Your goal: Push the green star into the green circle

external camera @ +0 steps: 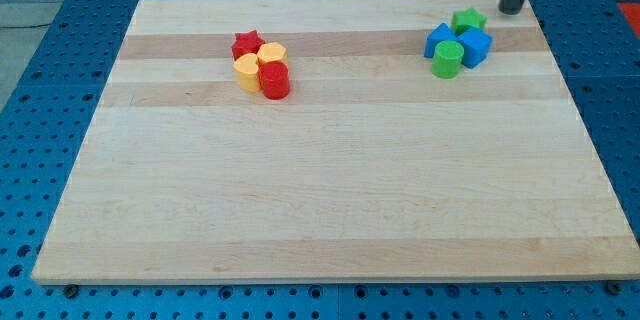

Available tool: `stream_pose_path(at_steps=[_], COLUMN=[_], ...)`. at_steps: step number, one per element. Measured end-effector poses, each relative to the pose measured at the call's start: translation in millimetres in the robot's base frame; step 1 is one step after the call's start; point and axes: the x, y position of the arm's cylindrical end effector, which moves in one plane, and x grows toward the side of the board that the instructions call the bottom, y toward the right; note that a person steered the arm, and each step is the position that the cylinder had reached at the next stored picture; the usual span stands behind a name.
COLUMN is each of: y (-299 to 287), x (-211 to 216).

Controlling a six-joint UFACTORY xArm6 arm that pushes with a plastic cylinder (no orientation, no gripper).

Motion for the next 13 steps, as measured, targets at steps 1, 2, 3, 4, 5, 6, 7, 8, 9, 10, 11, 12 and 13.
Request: stream_pose_path(at_steps=[1, 2, 3, 4, 5, 6, 7, 8, 9, 10, 11, 12, 13], y=[-11, -17, -26, -40, -49, -54, -60, -65, -69, -74, -80, -86, -88], x=[0, 4, 12, 20, 24, 30, 43, 57, 73, 89, 107, 124, 132])
